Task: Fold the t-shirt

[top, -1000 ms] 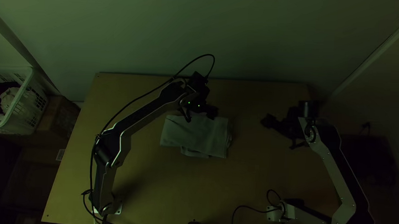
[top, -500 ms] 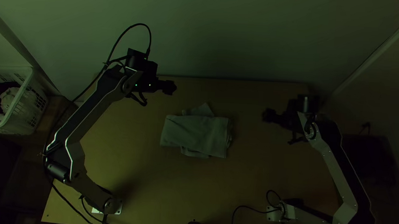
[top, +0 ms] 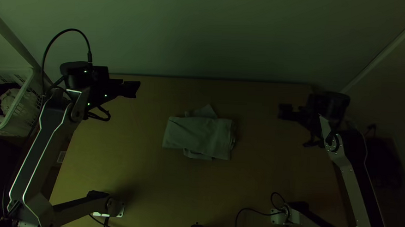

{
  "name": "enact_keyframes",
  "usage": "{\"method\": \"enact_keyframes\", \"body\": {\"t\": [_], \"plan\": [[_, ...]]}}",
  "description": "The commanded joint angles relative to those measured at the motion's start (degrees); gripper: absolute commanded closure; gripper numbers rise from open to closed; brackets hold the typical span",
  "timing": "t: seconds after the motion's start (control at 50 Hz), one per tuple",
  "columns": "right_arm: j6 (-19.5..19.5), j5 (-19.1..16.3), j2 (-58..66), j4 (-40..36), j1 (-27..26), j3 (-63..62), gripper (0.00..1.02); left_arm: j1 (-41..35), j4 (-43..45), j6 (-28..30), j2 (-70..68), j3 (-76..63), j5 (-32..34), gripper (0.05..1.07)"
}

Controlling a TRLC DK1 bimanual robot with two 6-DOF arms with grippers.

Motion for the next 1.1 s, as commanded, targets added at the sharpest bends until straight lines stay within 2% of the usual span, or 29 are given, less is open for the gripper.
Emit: {"method": "enact_keyframes", "body": {"t": [0.0,0.2,0.28,0.36,0.54,0.76,0.88,1.08], "plan": [[-2.2,0.8,-4.2,-1.2,-0.3,1.1,0.04,2.1,1.5,1.7,-7.6,-4.1,-0.3,0.10],[-2.8,1.1,-12.2,-3.2,-0.1,-0.9,0.04,4.9,5.1,2.3,-19.9,-12.2,-1.6,0.10],[-5.1,1.5,-16.3,-3.2,1.3,-1.7,0.04,5.4,6.7,2.2,-24.9,-15.8,-2.1,0.10],[-4.8,3.2,-20.3,-3.1,1.0,-2.7,0.04,5.5,6.7,2.3,-28.8,-18.3,-3.2,0.10],[-4.2,3.3,-27.1,-7.1,0.5,-4.9,0.04,7.6,10.1,3.3,-39.8,-26.4,-5.0,0.10],[-2.2,3.7,-37.7,-6.6,-3.5,-10.1,0.04,9.4,15.8,6.7,-52.8,-36.3,-5.5,0.10],[-2.5,3.7,-43.4,-3.5,-4.7,-13.8,0.04,11.0,22.0,7.4,-58.5,-41.5,-6.3,0.11],[-6.3,3.8,-55.5,6.4,-5.6,-23.2,0.04,13.8,27.1,7.2,-65.4,-48.7,-6.3,0.11]]}}
